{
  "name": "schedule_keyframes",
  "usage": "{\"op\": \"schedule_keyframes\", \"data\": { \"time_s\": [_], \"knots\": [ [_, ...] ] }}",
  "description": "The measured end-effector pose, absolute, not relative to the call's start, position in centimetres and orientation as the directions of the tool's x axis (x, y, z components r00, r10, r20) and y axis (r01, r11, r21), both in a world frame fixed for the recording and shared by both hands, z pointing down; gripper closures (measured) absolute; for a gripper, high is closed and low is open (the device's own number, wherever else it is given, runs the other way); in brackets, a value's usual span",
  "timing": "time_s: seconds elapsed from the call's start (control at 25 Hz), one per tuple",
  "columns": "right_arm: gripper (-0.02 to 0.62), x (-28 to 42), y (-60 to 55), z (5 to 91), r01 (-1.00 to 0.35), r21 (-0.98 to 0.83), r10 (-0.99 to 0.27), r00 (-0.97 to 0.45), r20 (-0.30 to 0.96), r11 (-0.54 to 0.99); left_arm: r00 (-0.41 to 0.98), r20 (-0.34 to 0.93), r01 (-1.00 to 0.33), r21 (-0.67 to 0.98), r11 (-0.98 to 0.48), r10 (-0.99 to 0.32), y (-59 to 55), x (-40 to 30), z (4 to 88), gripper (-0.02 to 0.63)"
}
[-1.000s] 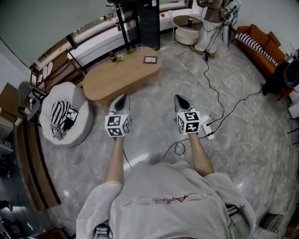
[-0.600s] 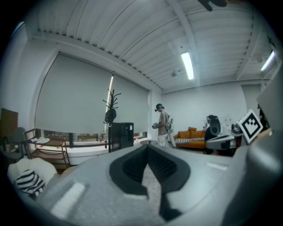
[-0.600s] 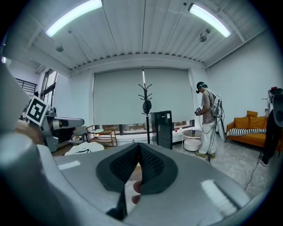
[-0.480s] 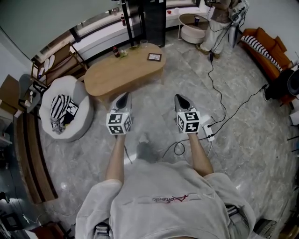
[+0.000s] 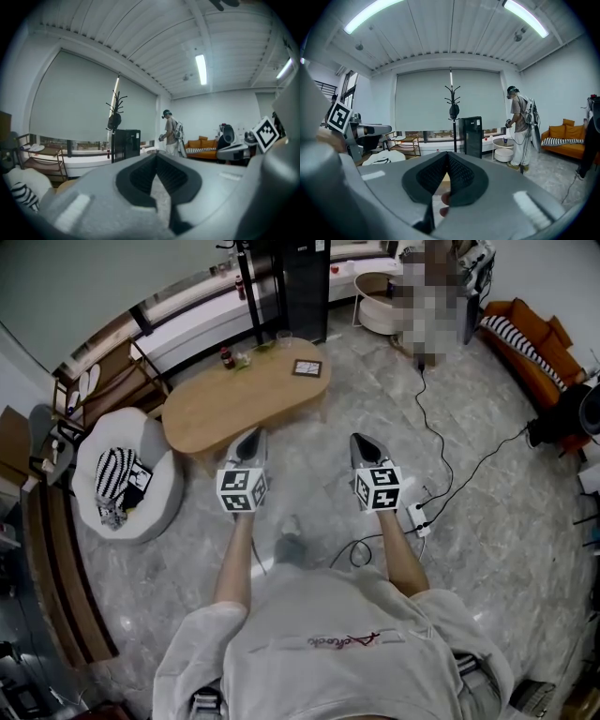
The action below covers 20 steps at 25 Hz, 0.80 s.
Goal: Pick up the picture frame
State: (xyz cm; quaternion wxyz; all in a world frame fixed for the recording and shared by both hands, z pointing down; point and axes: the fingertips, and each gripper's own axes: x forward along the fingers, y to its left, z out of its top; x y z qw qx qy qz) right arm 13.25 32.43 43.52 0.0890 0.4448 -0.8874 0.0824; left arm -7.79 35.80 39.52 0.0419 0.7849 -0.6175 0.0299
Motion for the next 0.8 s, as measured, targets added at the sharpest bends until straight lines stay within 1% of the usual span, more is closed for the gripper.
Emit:
{"op": "schedule_keyframes", "data": {
  "time_s": [0.8],
  "knots": [
    [0.591,2.2,15.6,41.7,-0.818,-0.046,-0.785,-0.565,0.252,0.574,0.287,0.112,-0.957,0.065,-0.282,-0.951,18.6,-17.7,38.6,0.604]
  ]
}}
